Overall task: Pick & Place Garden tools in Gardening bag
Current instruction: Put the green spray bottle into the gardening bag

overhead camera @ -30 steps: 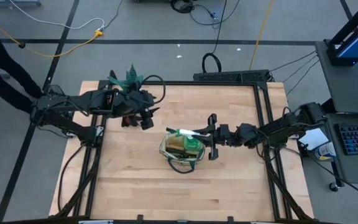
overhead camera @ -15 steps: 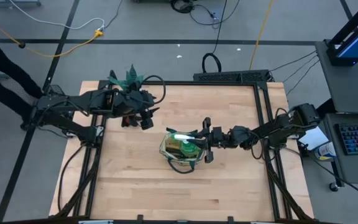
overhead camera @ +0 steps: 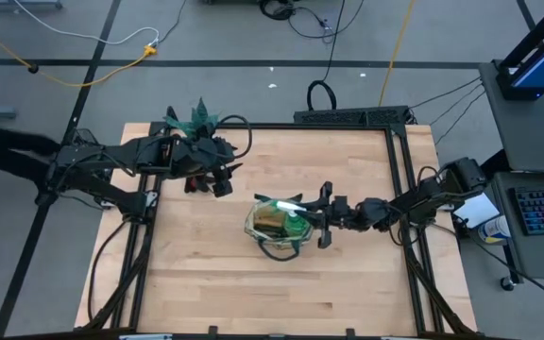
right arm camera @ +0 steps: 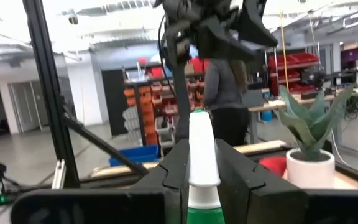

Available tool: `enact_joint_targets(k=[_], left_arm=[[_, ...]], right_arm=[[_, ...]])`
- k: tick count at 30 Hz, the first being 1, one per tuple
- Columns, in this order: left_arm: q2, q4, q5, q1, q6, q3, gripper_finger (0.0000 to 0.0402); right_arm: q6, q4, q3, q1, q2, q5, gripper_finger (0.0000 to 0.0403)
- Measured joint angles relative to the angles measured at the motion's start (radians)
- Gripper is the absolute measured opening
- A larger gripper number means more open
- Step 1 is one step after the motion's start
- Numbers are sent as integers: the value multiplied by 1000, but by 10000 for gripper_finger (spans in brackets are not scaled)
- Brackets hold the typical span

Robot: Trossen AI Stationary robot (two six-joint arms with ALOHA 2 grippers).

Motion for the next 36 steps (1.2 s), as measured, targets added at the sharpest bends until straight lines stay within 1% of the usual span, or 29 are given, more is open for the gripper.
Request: enact_joint_targets(k=[7, 10, 12, 20, 22, 25, 27, 33, 36], left_arm=[[0, 0, 0, 0, -5, 0, 202], [0, 0, 0, 0, -20, 0, 202], [0, 0, 0, 0, -27, 0, 202], [0, 0, 0, 0, -30, 0, 202], [0, 0, 1, 0, -30, 0, 202], [0, 0, 1, 0, -30, 0, 202], [0, -1, 1, 0, -30, 0, 202], [0, -2, 1, 0, -30, 0, 202], [0, -2, 1, 0, -30, 0, 202]], right_arm=[[6, -27, -1, 0, 17, 8, 45], [25, -15, -1, 0, 36, 49, 45], [35, -15, -1, 0, 61, 54, 45], [56, 106, -1, 0, 162, 60, 45], [54, 110, -1, 0, 168, 85, 45], [85, 98, 0, 1, 175, 170, 45], [100, 93, 0, 4, 176, 208, 45], [71, 89, 0, 35, 176, 216, 45], [40, 73, 0, 59, 176, 254, 48]])
